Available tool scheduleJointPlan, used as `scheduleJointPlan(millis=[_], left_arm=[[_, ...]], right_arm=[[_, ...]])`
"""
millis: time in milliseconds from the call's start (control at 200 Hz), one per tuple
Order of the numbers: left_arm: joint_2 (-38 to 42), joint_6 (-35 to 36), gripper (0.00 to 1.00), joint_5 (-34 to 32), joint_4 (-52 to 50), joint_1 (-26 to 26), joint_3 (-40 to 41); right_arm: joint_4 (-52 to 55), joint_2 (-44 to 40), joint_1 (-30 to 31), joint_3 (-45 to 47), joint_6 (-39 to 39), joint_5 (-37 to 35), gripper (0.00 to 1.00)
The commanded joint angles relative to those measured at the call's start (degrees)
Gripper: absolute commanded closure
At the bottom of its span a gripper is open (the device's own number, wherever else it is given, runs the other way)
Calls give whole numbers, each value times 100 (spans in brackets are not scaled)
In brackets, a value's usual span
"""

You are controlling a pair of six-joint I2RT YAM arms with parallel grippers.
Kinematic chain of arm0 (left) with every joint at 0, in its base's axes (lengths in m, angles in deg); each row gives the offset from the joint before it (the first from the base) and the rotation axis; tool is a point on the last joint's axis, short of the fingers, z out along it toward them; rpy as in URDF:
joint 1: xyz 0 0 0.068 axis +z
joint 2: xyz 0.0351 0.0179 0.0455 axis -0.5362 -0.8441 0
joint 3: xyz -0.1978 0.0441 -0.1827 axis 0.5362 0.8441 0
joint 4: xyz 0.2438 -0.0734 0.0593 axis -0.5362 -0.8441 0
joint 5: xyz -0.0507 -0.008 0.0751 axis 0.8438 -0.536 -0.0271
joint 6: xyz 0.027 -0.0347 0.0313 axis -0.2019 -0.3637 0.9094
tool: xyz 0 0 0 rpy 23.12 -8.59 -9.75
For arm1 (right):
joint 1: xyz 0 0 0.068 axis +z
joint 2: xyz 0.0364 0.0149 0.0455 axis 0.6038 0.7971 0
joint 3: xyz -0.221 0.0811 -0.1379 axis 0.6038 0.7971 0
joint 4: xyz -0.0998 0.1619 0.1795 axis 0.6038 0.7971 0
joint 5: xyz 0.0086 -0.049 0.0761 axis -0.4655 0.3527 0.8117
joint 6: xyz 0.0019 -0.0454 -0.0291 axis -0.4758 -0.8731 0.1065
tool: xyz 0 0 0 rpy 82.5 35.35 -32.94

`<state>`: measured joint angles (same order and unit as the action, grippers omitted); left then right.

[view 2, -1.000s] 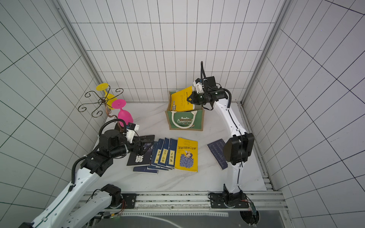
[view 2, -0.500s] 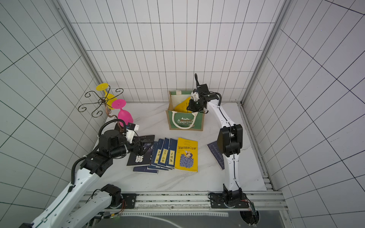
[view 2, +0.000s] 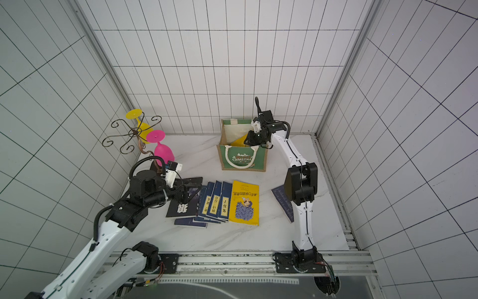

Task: Put the books into the canvas bag
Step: Place the book in the canvas bag, then pick up the book from the book.

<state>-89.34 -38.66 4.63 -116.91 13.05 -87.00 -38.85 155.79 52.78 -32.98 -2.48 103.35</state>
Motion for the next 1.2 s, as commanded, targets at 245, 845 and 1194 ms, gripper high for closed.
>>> scheduleJointPlan(millis=[245,845,1194], left_arm=[[-257,-8,3,598,277,-22,108],[-1094,-1513,3,-450,1930,-2361,850],[-2068,-1639,3,-410,2689,-2424,1077]], right_arm=[[-95,-437,4,-868,-311,35,34],[-2040,-4930,746,5267,17,-964,2],[-3769,-5942,984,8536,1081,-497,2]])
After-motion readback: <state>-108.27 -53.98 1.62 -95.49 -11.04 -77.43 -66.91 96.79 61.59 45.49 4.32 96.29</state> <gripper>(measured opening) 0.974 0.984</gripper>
